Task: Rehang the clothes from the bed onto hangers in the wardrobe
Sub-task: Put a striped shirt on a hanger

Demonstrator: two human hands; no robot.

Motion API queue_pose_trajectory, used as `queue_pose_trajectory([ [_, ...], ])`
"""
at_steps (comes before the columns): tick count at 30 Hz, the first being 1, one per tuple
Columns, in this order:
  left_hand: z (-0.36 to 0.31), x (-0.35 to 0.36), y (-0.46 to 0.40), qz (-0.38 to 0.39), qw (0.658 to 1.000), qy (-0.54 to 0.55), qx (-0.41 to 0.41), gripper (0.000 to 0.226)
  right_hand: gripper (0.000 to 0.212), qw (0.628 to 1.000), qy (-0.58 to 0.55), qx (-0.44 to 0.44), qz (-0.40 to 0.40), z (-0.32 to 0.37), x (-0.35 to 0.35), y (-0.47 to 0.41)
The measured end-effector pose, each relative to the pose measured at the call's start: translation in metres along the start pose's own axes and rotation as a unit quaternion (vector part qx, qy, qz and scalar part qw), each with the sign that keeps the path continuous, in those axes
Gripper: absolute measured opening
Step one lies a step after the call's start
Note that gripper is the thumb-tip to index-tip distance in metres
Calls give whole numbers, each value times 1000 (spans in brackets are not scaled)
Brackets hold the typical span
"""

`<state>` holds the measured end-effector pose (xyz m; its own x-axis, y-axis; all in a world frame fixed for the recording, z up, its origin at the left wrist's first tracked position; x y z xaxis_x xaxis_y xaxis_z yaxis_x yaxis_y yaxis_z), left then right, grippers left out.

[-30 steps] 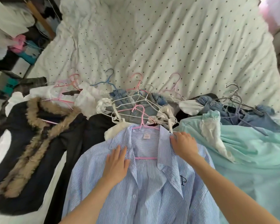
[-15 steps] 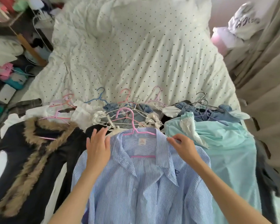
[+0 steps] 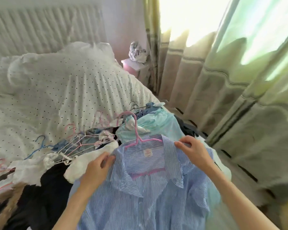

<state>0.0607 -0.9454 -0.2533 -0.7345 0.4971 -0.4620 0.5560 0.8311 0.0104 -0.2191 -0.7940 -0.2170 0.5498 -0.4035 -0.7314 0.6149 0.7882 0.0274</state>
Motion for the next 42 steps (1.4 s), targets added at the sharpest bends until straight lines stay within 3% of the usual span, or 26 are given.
queue_pose_trajectory([
  [6,-69,79,16,128,987,34,89,43,22,989,-11,72,-127,-59,-94,106],
  [8,-93,112,24,140,982,20,125,54,19,981,-13,106,-161,-81,-121,147],
  [12,-155,176,54,146,967,18,207,53,6,958,14,151,-242,-115,-171,232],
  [15,-205,223,88,182,946,25,266,44,31,930,33,175,-320,-129,-208,295],
  [18,-244,275,122,226,927,42,297,49,58,905,128,187,-360,-141,-244,357],
  [23,-282,369,190,305,895,77,317,47,42,861,231,257,-373,-178,-287,458],
  [32,-337,484,353,475,798,119,351,23,21,741,199,431,-475,-240,-301,651],
  [39,-378,580,448,575,715,68,392,50,27,626,214,531,-529,-229,-303,753],
  [42,-389,621,491,630,652,2,422,53,30,578,197,599,-518,-224,-295,784],
])
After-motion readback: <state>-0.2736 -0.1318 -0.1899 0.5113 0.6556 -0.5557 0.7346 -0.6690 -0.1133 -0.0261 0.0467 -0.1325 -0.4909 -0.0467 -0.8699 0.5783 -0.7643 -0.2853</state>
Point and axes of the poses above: each hand's wrist, its own y-axis away from the middle knuckle, its own x-axis out of the palm, z = x × y, the point moved 5 cm from there along -y, towards the middle knuckle, and after that the axes turned 8 degrees about y, right-handed, at the moved point
